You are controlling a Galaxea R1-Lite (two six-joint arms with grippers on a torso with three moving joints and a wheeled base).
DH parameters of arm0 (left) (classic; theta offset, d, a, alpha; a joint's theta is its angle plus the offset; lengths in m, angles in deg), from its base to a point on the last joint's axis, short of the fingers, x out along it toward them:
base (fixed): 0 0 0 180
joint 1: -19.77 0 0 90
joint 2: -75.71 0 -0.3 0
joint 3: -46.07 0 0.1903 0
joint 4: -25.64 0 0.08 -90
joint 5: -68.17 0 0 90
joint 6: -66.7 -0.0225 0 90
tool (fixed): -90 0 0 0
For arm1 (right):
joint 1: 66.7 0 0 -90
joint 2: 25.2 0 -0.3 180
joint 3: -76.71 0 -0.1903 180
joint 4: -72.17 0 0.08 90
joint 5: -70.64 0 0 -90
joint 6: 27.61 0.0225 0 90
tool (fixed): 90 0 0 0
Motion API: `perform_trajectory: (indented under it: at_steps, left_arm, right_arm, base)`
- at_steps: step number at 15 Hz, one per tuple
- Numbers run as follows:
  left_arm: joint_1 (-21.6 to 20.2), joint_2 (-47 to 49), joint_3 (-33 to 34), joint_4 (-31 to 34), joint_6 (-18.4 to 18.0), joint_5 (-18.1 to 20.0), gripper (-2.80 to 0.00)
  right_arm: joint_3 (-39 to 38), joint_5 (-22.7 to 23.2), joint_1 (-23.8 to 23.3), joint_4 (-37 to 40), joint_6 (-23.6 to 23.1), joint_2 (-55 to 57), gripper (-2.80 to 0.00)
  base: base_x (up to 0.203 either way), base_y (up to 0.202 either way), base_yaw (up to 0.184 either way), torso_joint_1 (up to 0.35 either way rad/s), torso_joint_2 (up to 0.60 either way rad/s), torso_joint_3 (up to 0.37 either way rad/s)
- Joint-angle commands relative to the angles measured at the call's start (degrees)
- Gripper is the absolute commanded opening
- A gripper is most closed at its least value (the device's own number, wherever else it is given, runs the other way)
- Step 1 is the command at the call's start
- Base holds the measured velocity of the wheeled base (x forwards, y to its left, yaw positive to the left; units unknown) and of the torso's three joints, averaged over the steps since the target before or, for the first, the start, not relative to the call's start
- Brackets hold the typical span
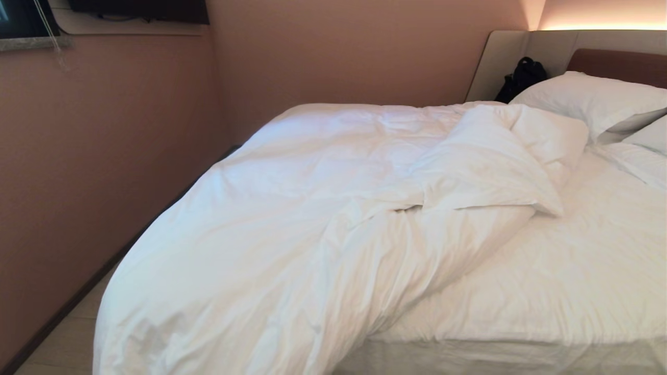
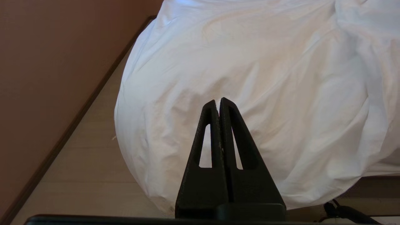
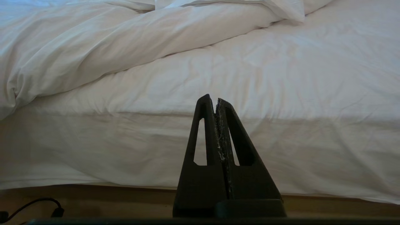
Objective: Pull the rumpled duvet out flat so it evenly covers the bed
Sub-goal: Hold the folded corner of the quilt
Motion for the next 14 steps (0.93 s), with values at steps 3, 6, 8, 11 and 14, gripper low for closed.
perform_trajectory:
  at_steps: [3, 6, 8, 11, 14]
  left_arm:
    - [0.0, -0.05, -0.09, 0.0, 0.1, 0.09, -2.8]
    - [0.0, -0.05, -0.09, 0.0, 0.01, 0.17, -2.8]
    - [0.0, -0.05, -0.07, 0.0, -0.01, 0.13, -2.8]
    - [0.0, -0.05, 0.0, 0.0, 0.01, 0.01, -2.8]
    - [0.0, -0.05, 0.0, 0.18, -0.08, 0.0, -2.8]
  right_arm:
    - [-0.01, 0.02, 0.06, -0.04, -0.02, -0.02, -2.8]
    - [-0.01, 0.02, -0.02, -0.03, -0.02, -0.02, -2.8]
    - [-0.01, 0.02, 0.07, -0.1, -0.02, -0.02, -2.8]
    - [-0.01, 0.02, 0.04, -0.03, -0.02, -0.02, -2.8]
    - [-0.01, 0.02, 0.06, -0.03, -0.02, -0.02, -2.8]
  base:
    - [-0.153, 0.0, -0.002, 0.003, 0.0, 0.002]
    - [-0.022, 0.0, 0.0, -0.002, 0.0, 0.002]
    - [0.0, 0.0, 0.0, 0.0, 0.0, 0.0]
    - [0.0, 0.0, 0.0, 0.0, 0.0, 0.0]
    - [0.0, 0.0, 0.0, 0.0, 0.0, 0.0]
